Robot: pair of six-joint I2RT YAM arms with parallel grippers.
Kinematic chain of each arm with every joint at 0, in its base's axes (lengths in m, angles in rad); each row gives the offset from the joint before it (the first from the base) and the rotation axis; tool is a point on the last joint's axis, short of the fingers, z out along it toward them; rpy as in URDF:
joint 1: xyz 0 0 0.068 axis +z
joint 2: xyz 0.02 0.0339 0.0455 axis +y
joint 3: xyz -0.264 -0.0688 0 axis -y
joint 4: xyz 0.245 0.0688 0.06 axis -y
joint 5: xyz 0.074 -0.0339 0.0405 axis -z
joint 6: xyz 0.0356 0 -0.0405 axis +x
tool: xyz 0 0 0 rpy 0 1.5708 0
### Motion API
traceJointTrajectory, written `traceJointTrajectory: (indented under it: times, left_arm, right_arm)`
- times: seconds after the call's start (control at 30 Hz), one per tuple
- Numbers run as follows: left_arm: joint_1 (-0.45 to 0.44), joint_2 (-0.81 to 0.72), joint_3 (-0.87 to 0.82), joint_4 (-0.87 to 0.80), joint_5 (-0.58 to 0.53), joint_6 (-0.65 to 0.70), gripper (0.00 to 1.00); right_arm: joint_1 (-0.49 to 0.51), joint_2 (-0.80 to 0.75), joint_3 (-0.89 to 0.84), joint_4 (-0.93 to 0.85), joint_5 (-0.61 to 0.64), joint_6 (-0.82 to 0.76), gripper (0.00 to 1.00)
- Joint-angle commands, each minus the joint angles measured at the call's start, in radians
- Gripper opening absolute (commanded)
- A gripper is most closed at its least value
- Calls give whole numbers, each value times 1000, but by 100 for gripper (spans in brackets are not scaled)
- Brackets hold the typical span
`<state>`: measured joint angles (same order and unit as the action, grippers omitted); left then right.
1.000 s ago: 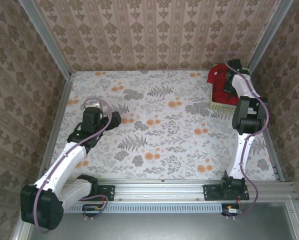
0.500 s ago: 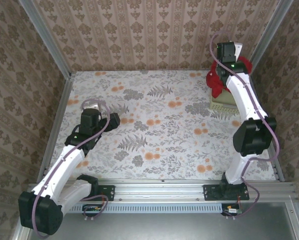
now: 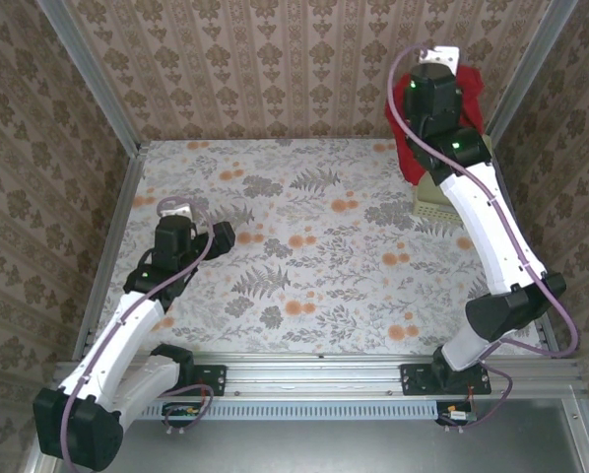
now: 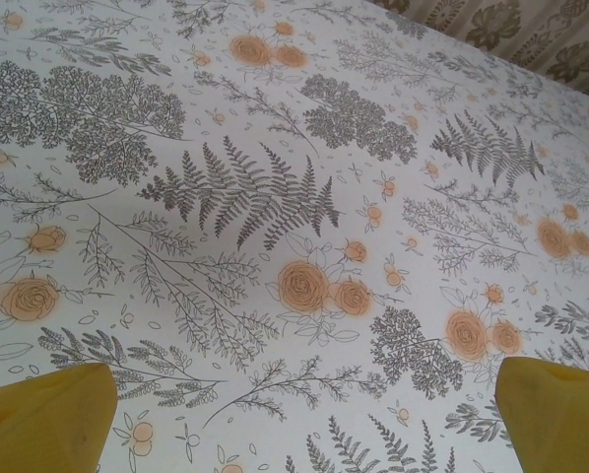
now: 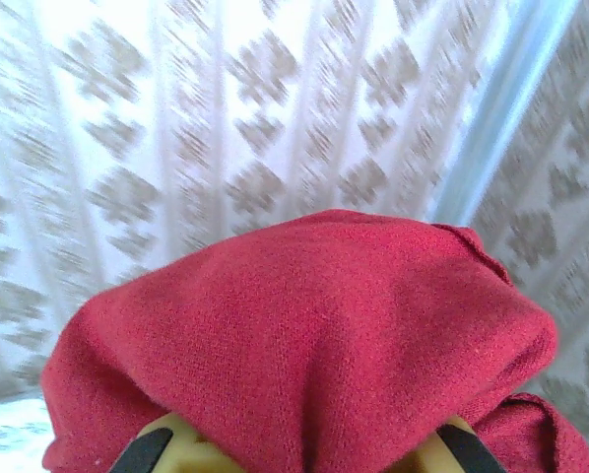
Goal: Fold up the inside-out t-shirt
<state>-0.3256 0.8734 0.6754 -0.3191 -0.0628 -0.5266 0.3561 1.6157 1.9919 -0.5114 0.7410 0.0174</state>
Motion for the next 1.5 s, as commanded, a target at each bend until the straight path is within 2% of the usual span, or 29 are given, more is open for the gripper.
traceJointTrajectory:
  times: [0.0,0.1,0.23,0.33,0.43,0.5,0.57,0.63,0.77,0.93,1.07,1.2,1.33,1.4,1.47]
  left_arm:
    - [7,-25,6,-43,13,17,100]
    - [7,-39,9,-56,13,17,100]
    - [10,-57,9,-84,2,16,100]
    - [16,-62,10,-114,1,15,100]
    - [17,-65,-4,-127,9,7,100]
    - [18,-60,-19,-131,20,-2,100]
    - [17,-38,-32,-121,50,-13,100]
    - [14,3,-32,-117,78,-15,100]
    - [-13,126,0,-115,93,-3,100]
    - [-70,320,103,-102,99,19,100]
    - [-93,472,154,-69,130,8,98]
    - [-111,586,180,-22,180,-2,91]
    - [-122,683,219,-18,191,2,80]
    - [-122,721,235,-20,195,3,72]
    - [-122,747,253,-30,188,14,60]
  right_arm:
    - [120,-13,125,23,-2,-94,5]
    - [233,34,158,1,-13,-106,5]
    - [325,79,112,-86,-70,11,8]
    - [345,65,-56,-78,-184,148,17]
    - [351,31,-297,-29,-231,271,22]
    - [351,10,-446,16,-260,323,34]
    - [349,-4,-556,-7,-237,372,54]
    - [339,-30,-645,-19,-231,407,65]
    - [327,-99,-783,-18,-273,429,75]
    - [327,-99,-855,47,-413,473,78]
    - [318,24,-816,83,-466,505,78]
    - [258,139,-751,122,-550,518,77]
    - [241,265,-636,99,-536,459,74]
    - [224,319,-585,81,-531,445,68]
    - [207,355,-550,80,-519,429,57]
